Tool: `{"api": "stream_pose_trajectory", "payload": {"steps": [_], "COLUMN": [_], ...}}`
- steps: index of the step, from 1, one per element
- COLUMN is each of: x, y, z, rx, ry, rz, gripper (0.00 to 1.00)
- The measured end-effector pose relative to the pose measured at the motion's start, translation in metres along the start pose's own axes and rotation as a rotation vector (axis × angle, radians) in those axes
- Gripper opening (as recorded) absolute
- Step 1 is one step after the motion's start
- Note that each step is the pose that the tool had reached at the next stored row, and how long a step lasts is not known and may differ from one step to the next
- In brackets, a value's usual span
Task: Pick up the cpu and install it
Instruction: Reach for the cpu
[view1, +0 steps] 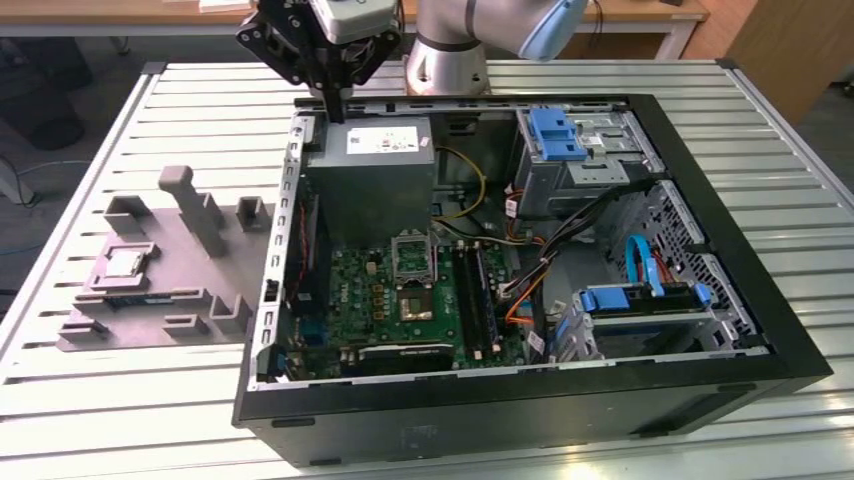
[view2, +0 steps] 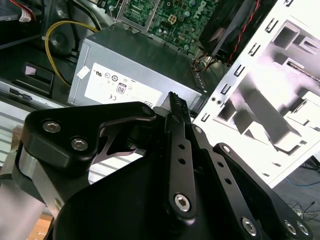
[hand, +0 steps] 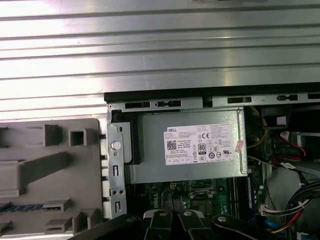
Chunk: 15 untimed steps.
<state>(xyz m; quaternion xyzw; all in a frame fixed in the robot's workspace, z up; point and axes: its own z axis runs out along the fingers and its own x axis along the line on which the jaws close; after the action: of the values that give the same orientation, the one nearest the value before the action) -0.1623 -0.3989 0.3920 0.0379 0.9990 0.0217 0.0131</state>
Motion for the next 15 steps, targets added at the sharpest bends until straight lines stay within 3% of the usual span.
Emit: {"api": "stream_pose_trajectory", "payload": {"steps": [15], "x": [0.0046], "y": [-0.0004], "z": [0.0002], "rx": [0.0], "ry": [0.0], "rz": [0.0], "gripper": [0.11]}}
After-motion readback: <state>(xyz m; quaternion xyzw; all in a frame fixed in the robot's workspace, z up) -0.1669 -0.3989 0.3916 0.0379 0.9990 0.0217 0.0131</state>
